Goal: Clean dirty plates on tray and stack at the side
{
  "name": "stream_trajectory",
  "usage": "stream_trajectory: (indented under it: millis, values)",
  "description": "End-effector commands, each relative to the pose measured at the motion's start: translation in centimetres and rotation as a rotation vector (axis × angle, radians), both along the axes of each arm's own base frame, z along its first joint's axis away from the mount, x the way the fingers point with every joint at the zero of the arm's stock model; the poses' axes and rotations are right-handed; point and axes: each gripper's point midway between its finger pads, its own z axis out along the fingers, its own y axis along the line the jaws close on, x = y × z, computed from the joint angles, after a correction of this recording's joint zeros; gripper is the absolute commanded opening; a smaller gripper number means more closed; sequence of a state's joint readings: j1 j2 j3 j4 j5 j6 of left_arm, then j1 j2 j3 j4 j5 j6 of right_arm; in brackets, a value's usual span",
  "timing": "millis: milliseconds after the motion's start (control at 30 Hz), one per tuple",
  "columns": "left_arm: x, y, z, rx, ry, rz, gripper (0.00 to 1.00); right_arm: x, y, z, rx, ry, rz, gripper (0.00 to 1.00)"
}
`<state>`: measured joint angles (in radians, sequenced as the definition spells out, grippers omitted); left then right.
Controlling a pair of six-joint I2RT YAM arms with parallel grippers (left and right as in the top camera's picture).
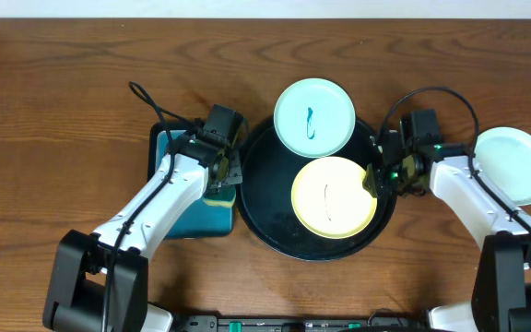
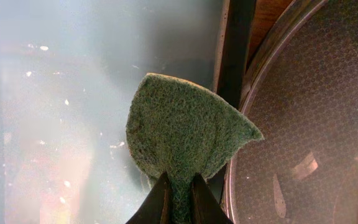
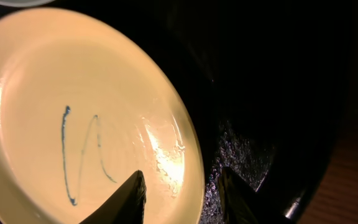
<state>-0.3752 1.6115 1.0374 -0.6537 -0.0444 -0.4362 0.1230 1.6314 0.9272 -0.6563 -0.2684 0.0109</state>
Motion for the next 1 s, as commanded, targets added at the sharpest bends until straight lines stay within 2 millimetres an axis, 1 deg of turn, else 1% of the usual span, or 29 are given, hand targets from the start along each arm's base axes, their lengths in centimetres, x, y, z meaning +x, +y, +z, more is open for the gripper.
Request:
stream_trajectory:
  millis: [0, 100, 233, 367, 633, 700, 800, 833, 967]
  values:
    - [-0.4, 0.1, -0.4, 0.007, 0.014, -0.018, 0.07, -0.6, 0.1, -0.4, 0.0, 0.009, -0.034, 0.36]
    - [-0.4, 0.1, -0.4, 0.007, 0.014, -0.018, 0.07, -1.0, 0.5, -0.8, 0.024, 0.015, -0.032, 0.34]
    - [-0.4, 0.1, -0.4, 0.008, 0.014, -0.018, 0.07, -1.1, 1.0, -0.7, 0.059, 0.022, -0.025, 0.33]
    - [-0.4, 0.1, -0.4, 0.008, 0.014, -0.018, 0.07, -1.2, 1.1, -0.7, 0.063, 0.027, -0.038, 0.29]
    - [-0.4, 0.1, -0.4, 0.007, 0.014, -0.018, 0.07, -1.6, 1.0, -0.9, 0.07, 0.059, -0.094, 0.25]
    - [-0.4, 0.1, -0.4, 0.007, 0.014, -0.018, 0.07, -1.8, 1.0, -1.1, 0.069, 0.066, -0.096, 0.2]
    - [-0.4, 0.1, -0.4, 0.007, 0.014, -0.018, 0.07, -2.4, 1.0, -1.5, 0.068, 0.083, -0.103, 0.04]
    - [-0.4, 0.1, -0.4, 0.007, 0.014, -0.018, 0.08, -2.5, 1.1, -1.6, 0.067, 0.087, -0.101, 0.01]
    - [-0.4, 0.1, -0.4, 0.007, 0.014, -0.018, 0.08, -2.9, 1.0, -1.9, 0.067, 0.1, -0.115, 0.01]
